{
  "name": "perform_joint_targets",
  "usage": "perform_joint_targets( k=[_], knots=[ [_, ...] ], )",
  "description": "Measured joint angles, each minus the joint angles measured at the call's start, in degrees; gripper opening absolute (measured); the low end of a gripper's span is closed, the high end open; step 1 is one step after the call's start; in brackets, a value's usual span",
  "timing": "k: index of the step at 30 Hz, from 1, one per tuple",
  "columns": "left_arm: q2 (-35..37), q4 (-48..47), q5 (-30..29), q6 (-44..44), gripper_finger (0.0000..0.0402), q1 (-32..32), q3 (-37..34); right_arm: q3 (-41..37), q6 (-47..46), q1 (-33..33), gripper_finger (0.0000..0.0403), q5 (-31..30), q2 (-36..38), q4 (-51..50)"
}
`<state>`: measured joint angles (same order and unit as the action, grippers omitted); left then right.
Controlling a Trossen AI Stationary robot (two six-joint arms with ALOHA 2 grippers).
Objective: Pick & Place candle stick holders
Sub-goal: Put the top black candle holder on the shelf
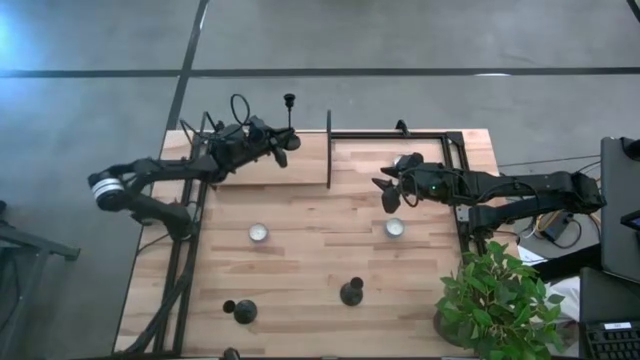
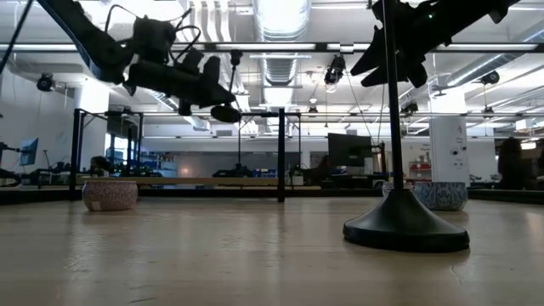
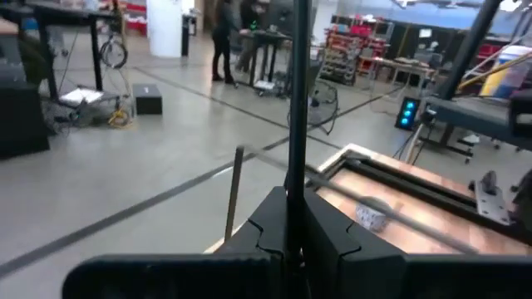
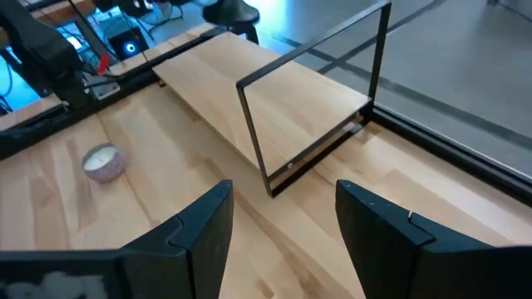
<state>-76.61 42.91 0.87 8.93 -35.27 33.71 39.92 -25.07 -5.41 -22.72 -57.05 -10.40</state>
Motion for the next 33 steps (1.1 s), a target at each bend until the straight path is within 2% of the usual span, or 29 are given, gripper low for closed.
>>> perform_joint_targets(
  k=[7,10,18,29,33],
  knots=[
    [-7.73,16.01,-3.67,0.24,0.002,0.12,-2.62,0.0,1.62,0.0,0.0203,-3.34,-0.08,-0.08],
    [-10.88,19.95,-3.99,-0.02,0.002,0.13,-2.86,0.0,2.01,0.0,0.0203,-4.38,-0.1,-0.04],
    [-15.26,19.68,-6.6,-3.93,0.002,0.49,-2.24,0.0,2.79,-0.04,0.0203,-4.5,-0.12,-0.03],
    [-22.22,17.03,-9.37,-5.88,0.002,0.63,3.97,-0.22,2.98,-0.26,0.0203,-5.9,-0.19,-0.05],
    [-24.59,17.27,-13.03,-4.97,0.002,0.66,5.62,-0.31,3.01,-0.26,0.0203,-5.9,-0.19,-0.08]
  ],
)
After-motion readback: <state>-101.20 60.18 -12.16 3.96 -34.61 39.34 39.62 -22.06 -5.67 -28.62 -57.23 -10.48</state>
